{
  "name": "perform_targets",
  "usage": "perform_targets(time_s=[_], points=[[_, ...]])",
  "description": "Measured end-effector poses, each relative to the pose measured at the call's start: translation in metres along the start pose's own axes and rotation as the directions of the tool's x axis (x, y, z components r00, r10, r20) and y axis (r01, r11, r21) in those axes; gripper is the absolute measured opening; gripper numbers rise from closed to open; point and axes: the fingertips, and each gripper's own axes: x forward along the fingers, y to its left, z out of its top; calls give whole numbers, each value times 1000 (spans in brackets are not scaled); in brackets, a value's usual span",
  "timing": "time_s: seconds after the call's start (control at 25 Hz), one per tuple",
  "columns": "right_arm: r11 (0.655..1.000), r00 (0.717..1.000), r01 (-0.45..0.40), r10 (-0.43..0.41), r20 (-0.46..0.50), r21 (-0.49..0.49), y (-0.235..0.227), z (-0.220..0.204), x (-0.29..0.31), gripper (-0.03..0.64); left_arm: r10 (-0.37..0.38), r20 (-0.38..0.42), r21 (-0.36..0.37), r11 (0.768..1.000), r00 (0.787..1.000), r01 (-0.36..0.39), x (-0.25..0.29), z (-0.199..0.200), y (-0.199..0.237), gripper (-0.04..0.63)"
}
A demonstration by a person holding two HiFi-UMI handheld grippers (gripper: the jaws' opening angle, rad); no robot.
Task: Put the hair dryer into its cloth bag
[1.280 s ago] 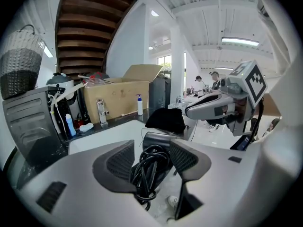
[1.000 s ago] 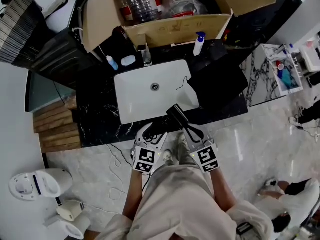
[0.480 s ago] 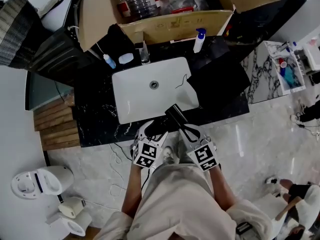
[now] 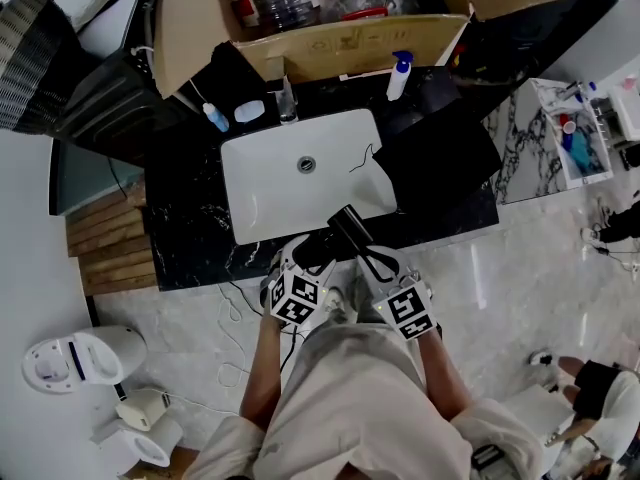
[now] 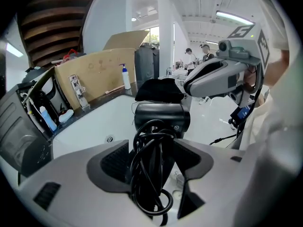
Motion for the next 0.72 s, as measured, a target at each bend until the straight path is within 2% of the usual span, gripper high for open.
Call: perform_targets(time_s=[0.32, 0.72], points=[[1000, 1000, -9, 9, -8, -1, -3, -2, 0, 23, -17, -84, 70, 997, 996, 23, 18, -10, -3, 281], [999, 999, -32, 32, -23, -6, -3, -7, 5, 23, -25, -136, 115, 993, 990, 41, 35, -11, -1, 281]])
